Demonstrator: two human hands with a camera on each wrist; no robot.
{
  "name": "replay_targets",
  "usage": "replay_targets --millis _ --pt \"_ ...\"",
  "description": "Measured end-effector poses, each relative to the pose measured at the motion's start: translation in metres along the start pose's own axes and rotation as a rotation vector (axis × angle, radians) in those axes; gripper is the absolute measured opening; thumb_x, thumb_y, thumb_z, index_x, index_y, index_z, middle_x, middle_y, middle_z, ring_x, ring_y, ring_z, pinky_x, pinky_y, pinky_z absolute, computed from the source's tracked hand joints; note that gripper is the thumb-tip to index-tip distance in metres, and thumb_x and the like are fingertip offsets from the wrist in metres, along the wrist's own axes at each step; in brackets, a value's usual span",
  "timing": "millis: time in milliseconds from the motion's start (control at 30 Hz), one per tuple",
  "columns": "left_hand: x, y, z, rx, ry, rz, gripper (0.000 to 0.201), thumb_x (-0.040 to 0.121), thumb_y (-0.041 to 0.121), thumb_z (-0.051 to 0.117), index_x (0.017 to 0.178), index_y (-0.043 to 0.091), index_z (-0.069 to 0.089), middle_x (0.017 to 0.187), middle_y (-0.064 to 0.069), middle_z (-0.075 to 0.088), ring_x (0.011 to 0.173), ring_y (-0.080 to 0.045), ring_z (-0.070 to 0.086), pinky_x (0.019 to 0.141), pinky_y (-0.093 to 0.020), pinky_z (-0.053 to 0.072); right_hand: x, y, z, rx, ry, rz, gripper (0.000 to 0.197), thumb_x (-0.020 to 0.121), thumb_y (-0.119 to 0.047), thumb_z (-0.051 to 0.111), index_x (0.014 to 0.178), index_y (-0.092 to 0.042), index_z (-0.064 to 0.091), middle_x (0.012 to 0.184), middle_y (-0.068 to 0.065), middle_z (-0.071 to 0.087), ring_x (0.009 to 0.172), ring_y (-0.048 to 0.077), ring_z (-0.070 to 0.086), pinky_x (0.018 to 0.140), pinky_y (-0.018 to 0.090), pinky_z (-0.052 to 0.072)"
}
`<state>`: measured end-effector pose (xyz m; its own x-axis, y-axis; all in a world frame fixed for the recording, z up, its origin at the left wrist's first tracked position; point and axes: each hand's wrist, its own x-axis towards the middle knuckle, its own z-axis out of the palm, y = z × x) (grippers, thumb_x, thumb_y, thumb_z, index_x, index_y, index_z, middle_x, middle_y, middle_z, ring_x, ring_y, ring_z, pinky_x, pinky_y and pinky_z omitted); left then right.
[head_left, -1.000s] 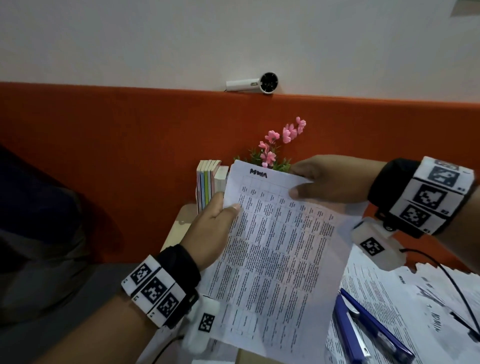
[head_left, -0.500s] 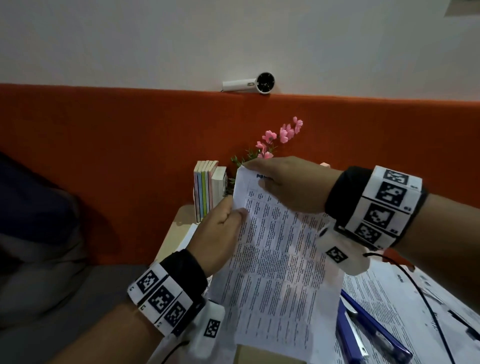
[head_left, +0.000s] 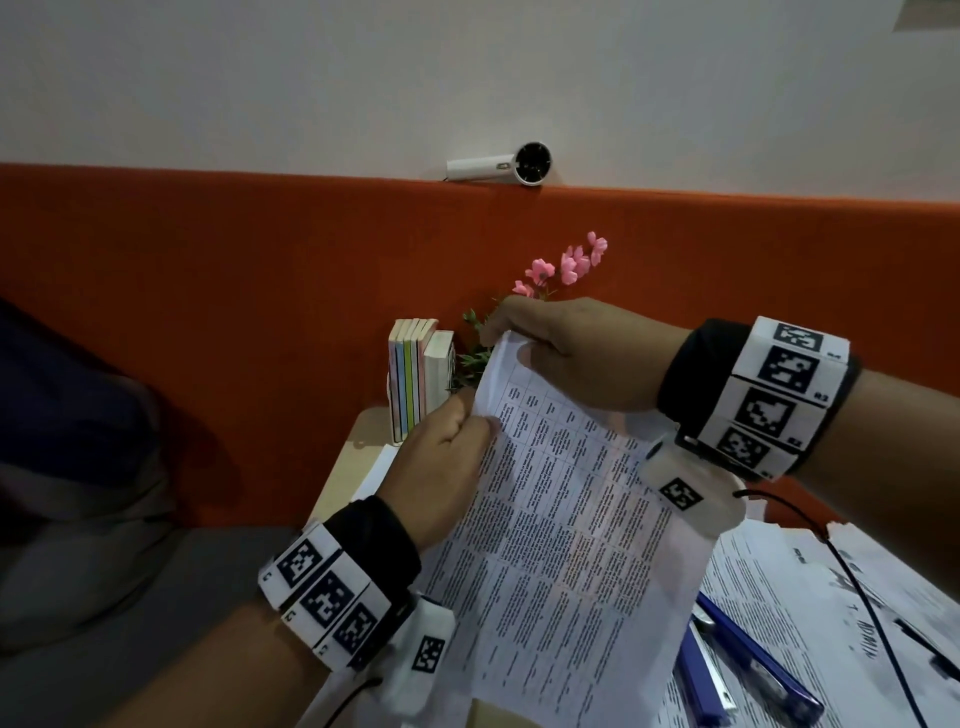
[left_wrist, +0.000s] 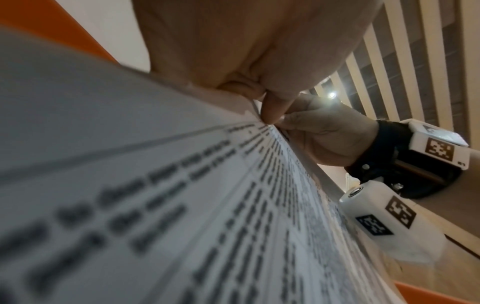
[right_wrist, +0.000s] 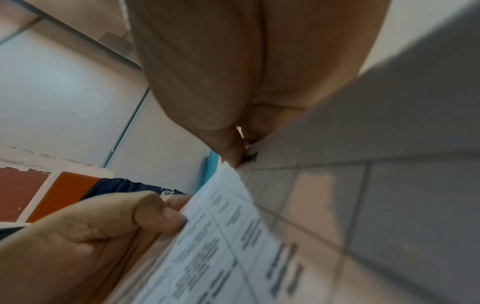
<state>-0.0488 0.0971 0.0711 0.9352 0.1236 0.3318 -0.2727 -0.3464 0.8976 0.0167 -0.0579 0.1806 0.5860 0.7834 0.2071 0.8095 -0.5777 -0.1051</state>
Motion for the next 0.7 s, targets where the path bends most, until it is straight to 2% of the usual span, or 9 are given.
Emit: replay_targets --millis 67,167,267,333,400,500,567,633,700 --pt "0.0 -0.001 0.001 0.014 0.007 0.0 0.024 0.103 0.02 0.043 0.088 0.015 0.061 0.081 -0.014 0.066 0.067 -0.03 0.058 0.057 -0.039 0.046 0.001 0.0 -0.001 -0.004 -0.017 -0.004 0.036 0.103 -0.016 0.043 0.135 -0.033 0.043 0.139 -0.002 0.055 0.115 0.015 0.057 0.094 0.031 0.049" --pt "0.0 0.001 0.001 0.061 0.001 0.038 0.024 0.103 0.02 0.042 0.087 0.011 0.058 0.08 -0.013 0.064 0.067 -0.027 0.058 0.059 -0.045 0.047 0.004 0.001 0.0 -0.011 0.023 0.004 0.034 0.103 -0.02 0.046 0.135 -0.03 0.044 0.113 -0.008 0.06 0.081 -0.004 0.051 0.068 0.014 0.038" --pt "0.0 0.001 -0.001 0.079 -0.011 0.023 0.023 0.104 0.022 0.04 0.101 0.015 0.063 0.094 -0.005 0.071 0.087 -0.024 0.067 0.076 -0.045 0.055 0.0 0.007 -0.005 0.015 0.035 0.077 0.036 0.099 -0.03 0.053 0.134 -0.025 0.043 0.091 -0.016 0.056 0.071 -0.003 0.049 0.061 0.014 0.035" --pt "0.0 0.001 -0.003 0.076 -0.029 0.021 0.025 0.102 0.028 0.04 0.109 0.022 0.064 0.101 -0.005 0.071 0.094 -0.026 0.067 0.083 -0.05 0.056 -0.005 0.01 -0.009 -0.041 -0.004 0.103 0.015 0.099 -0.032 0.053 0.11 -0.023 0.058 0.088 -0.008 0.062 0.071 0.005 0.054 0.059 0.019 0.04" --pt "0.001 0.0 -0.004 0.062 -0.05 0.022 0.028 0.098 0.037 0.041 0.108 0.023 0.063 0.103 -0.013 0.07 0.095 -0.034 0.065 0.083 -0.057 0.053 -0.01 0.013 -0.008 -0.039 -0.018 0.118 0.013 0.1 -0.032 0.052 0.093 -0.025 0.06 0.083 -0.005 0.062 0.068 0.008 0.054 0.058 0.02 0.039" --pt "0.003 -0.001 -0.005 0.095 -0.067 0.021 0.041 0.092 0.048 0.039 0.105 0.015 0.059 0.106 -0.023 0.064 0.094 -0.041 0.063 0.081 -0.063 0.051 -0.019 0.021 -0.007 0.04 0.023 0.153 0.013 0.099 -0.034 0.052 0.096 -0.026 0.062 0.087 -0.009 0.063 0.073 0.007 0.058 0.063 0.02 0.046" --pt "0.004 -0.003 -0.01 0.118 -0.078 0.009 0.048 0.09 0.056 0.036 0.11 0.017 0.057 0.108 -0.021 0.065 0.097 -0.041 0.063 0.084 -0.064 0.052 -0.03 0.039 -0.007 0.247 0.164 0.237 0.014 0.098 -0.036 0.054 0.1 -0.026 0.063 0.09 -0.007 0.066 0.078 0.011 0.063 0.069 0.025 0.053" --pt "0.005 -0.009 -0.019 0.118 -0.06 -0.021 0.052 0.087 0.059 0.036 0.114 0.019 0.057 0.11 -0.021 0.065 0.096 -0.041 0.064 0.083 -0.064 0.052 -0.05 0.065 0.001 0.602 0.38 0.424 0.017 0.099 -0.029 0.054 0.097 -0.014 0.062 0.083 0.002 0.065 0.068 0.016 0.062 0.064 0.028 0.053" --pt "0.007 -0.017 -0.03 0.177 -0.025 -0.042 0.049 0.09 0.054 0.037 0.113 0.014 0.056 0.107 -0.023 0.064 0.083 -0.036 0.064 0.071 -0.053 0.055 -0.078 0.091 0.025 0.909 0.468 0.677 0.017 0.099 -0.02 0.054 0.087 -0.009 0.058 0.075 0.011 0.054 0.055 0.017 0.051 0.054 0.029 0.046"
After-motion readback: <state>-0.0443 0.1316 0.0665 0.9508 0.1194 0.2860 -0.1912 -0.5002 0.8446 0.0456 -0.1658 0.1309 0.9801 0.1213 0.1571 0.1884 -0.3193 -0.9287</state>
